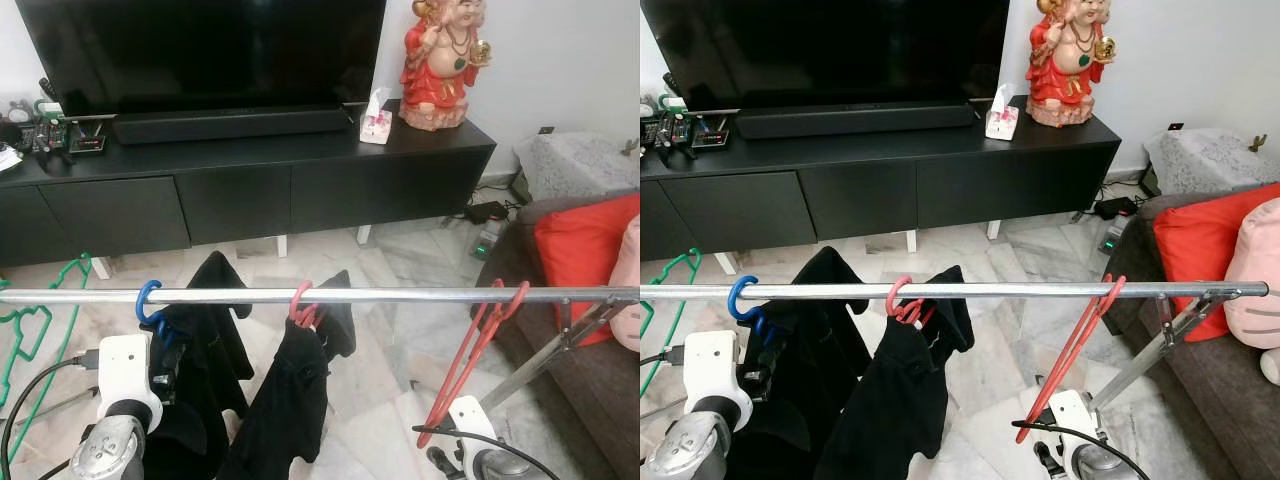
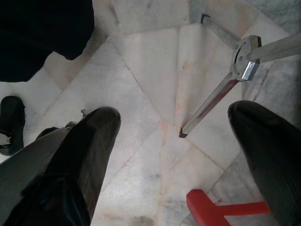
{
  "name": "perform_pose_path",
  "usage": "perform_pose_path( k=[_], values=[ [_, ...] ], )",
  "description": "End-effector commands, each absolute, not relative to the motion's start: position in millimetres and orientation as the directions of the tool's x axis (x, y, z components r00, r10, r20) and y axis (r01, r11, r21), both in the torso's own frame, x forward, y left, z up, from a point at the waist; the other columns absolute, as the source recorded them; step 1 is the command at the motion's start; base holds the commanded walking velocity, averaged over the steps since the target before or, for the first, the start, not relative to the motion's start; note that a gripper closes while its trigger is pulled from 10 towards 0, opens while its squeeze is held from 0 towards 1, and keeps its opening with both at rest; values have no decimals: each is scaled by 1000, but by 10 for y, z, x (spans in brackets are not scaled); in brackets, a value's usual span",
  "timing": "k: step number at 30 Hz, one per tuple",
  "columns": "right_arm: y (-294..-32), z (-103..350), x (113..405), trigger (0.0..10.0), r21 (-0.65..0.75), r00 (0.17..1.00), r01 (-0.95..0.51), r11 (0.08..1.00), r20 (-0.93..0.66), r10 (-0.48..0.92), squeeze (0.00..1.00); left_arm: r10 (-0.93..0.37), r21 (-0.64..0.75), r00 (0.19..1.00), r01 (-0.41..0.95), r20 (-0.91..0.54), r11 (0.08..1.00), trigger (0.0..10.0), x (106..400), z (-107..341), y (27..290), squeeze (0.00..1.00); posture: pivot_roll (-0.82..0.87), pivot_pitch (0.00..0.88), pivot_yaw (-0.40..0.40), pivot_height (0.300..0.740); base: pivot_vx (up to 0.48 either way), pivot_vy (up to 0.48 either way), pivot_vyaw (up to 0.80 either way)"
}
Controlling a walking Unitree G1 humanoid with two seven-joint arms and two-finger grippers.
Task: Hang hanger
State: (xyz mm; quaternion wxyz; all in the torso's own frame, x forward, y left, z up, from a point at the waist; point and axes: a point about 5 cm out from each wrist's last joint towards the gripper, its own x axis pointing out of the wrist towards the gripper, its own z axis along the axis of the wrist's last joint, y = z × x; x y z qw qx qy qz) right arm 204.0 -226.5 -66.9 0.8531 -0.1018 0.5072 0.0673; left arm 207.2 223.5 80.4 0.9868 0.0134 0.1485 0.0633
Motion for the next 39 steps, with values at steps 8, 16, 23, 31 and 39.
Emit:
perform_pose_path(
  k=[8,16,23,31,39],
  values=[
    [-2290,-652,2057,10000,-116,483,-226,967,-876,8,0,91,83,971,-74,-223,994,10000,1985,897,2241,1000,-18,0,-64,732,0,0,0],
    [-2297,-659,2043,10000,-116,479,-223,968,-878,5,0,116,112,982,-100,-149,989,10000,1842,939,2223,1000,-16,0,-60,732,0,0,0],
    [-2322,-664,2022,10000,-122,473,-224,967,-881,-1,0,142,140,987,-131,-76,981,10000,1677,888,2095,0,-10,0,-55,732,0,0,0],
    [-2325,-672,2006,10000,-122,472,-218,968,-882,-5,0,175,154,984,-179,36,972,10000,1637,1036,1989,0,-4,0,-37,732,0,0,0],
    [-2311,-681,1997,10000,-115,471,-214,970,-882,0,0,165,163,983,-176,75,971,10000,1651,1056,1928,0,-6,0,-28,732,0,0,0]
  ],
)
